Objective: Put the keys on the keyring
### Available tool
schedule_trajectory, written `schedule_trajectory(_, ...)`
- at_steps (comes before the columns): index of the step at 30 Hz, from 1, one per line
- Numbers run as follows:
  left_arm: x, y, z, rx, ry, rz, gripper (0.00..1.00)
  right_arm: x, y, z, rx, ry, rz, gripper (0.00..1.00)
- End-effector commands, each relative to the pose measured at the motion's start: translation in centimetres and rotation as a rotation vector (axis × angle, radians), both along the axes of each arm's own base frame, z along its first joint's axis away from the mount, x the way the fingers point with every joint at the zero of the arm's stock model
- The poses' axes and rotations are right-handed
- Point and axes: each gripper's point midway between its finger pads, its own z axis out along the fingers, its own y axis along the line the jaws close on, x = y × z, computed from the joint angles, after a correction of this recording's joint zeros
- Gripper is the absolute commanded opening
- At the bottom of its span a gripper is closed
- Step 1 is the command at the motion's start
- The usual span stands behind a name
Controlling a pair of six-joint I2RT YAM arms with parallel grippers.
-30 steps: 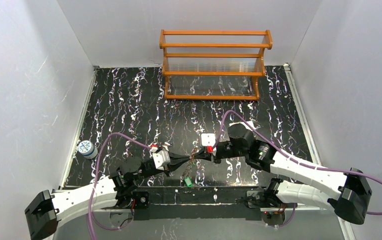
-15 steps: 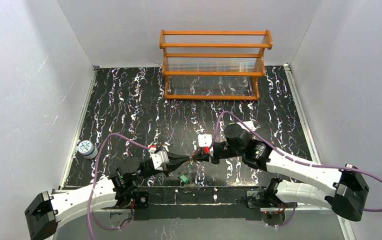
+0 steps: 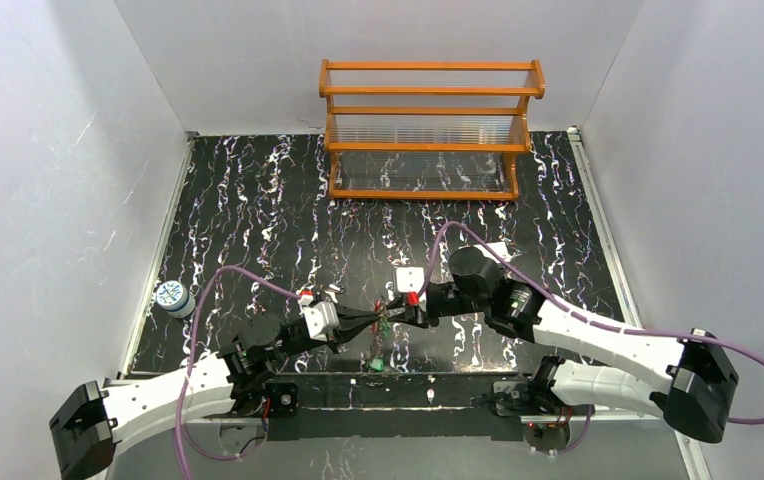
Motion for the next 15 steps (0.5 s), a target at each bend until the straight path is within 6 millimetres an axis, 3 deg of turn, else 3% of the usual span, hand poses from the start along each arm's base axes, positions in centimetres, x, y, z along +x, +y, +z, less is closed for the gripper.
schedule_trajectory(1, -0.1, -0.1, 2.3, -0.073, -0.042, -0.003, 0.00, 0.6, -0.2, 2.7, 0.081, -0.077, -0.033, 0.37)
schedule_trajectory(11, 0.3, 0.2, 2.0, -0.073, -0.029, 0.020, 0.00, 0.9, -0.4, 3.9, 0.136, -0.119, -0.057, 0.39)
schedule_trajectory(15, 0.8, 0.6, 1.8, -0.061, -0.017, 0.059, 0.00, 1.2, -0.3, 3.8, 0.142, -0.121, -0.068, 0.46)
